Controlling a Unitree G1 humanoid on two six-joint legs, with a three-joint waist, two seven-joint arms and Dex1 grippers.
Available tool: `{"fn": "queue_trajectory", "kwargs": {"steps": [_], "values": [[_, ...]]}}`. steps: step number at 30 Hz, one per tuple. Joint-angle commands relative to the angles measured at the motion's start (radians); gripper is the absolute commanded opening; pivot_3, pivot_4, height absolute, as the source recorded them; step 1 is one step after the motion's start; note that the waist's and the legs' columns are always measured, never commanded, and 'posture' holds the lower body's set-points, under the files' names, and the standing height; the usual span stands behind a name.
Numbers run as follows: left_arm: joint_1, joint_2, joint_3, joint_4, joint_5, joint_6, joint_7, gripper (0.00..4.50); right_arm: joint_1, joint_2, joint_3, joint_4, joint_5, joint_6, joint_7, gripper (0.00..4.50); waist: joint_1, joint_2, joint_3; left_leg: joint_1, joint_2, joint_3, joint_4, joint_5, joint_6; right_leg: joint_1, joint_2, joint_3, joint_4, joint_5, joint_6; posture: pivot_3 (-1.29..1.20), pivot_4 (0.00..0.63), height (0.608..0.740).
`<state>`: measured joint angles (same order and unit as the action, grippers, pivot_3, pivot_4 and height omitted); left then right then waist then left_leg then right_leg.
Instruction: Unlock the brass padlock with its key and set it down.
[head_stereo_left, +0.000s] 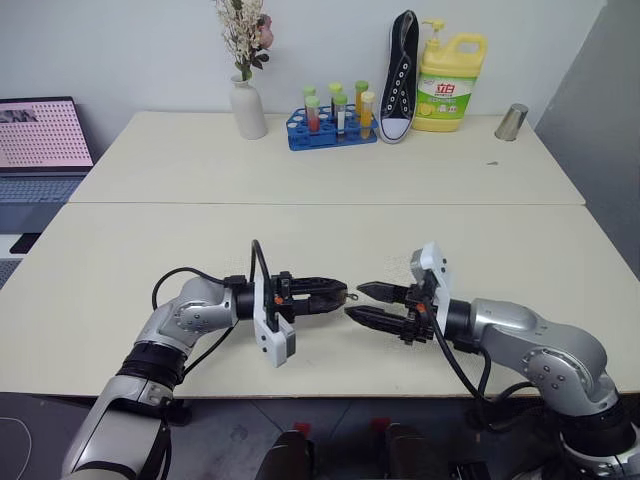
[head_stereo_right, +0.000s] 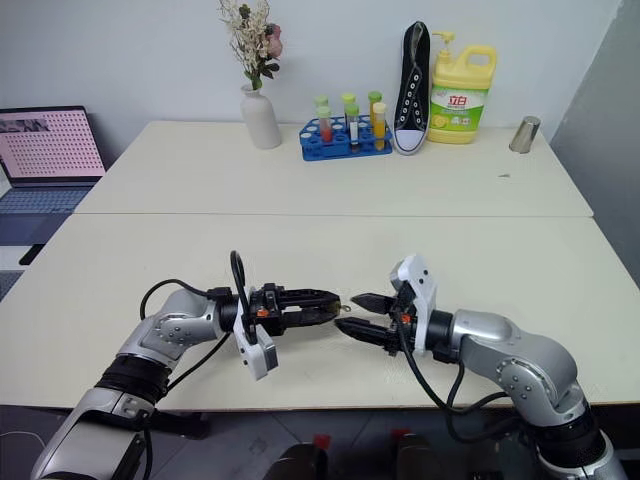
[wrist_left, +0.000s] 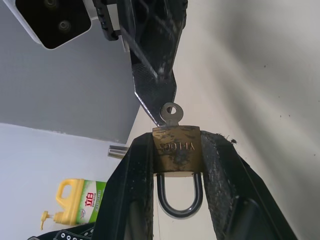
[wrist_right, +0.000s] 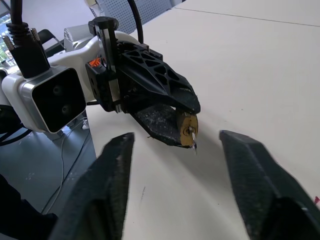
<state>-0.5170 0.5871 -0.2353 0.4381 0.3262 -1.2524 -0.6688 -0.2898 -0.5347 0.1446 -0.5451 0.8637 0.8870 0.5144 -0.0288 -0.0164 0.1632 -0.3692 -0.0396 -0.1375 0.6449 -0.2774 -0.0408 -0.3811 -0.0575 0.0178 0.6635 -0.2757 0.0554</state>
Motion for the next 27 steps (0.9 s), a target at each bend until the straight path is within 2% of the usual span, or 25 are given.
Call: {"fn": "queue_trajectory", "kwargs": {"steps": [1,4,17,20,23,27], "values": [[-0.011,0.011,-0.006,-0.035,0.000,0.007,0.040,0.97,-0.011,0.014,-0.001,-0.021,0.000,0.006,0.005,1.23,0.000,0.000,0.000,0.000,0.000,0.000,0.000,0.000,0.000,0.000,0.000,0.000,0.000,0.000,0.000,0.00,0.150,0.740],[-0.013,0.017,-0.015,-0.039,0.001,0.011,0.054,0.97,-0.010,0.019,0.000,-0.024,-0.008,0.012,0.009,0.08,0.000,0.000,0.000,0.000,0.000,0.000,0.000,0.000,0.000,0.000,0.000,0.000,0.000,0.000,0.000,0.00,0.150,0.740],[-0.010,0.021,-0.029,-0.067,0.017,0.045,0.095,0.97,-0.012,0.039,-0.025,-0.021,-0.013,0.009,0.013,0.00,0.000,0.000,0.000,0.000,0.000,0.000,0.000,0.000,0.000,0.000,0.000,0.000,0.000,0.000,0.000,0.00,0.150,0.740],[-0.007,0.025,-0.033,-0.074,0.020,0.052,0.104,0.97,-0.013,0.048,-0.049,-0.012,-0.014,0.006,0.012,0.57,0.000,0.000,0.000,0.000,0.000,0.000,0.000,0.000,0.000,0.000,0.000,0.000,0.000,0.000,0.000,0.00,0.150,0.740],[-0.006,0.027,-0.038,-0.081,0.021,0.059,0.112,0.97,-0.009,0.041,-0.050,-0.011,-0.018,0.021,0.015,1.58,0.000,0.000,0.000,0.000,0.000,0.000,0.000,0.000,0.000,0.000,0.000,0.000,0.000,0.000,0.000,0.00,0.150,0.740],[-0.005,0.026,-0.043,-0.086,0.021,0.066,0.117,0.97,0.004,0.021,-0.023,-0.019,-0.020,0.040,0.037,1.65,0.000,0.000,0.000,0.000,0.000,0.000,0.000,0.000,0.000,0.000,0.000,0.000,0.000,0.000,0.000,0.00,0.150,0.740]]}}
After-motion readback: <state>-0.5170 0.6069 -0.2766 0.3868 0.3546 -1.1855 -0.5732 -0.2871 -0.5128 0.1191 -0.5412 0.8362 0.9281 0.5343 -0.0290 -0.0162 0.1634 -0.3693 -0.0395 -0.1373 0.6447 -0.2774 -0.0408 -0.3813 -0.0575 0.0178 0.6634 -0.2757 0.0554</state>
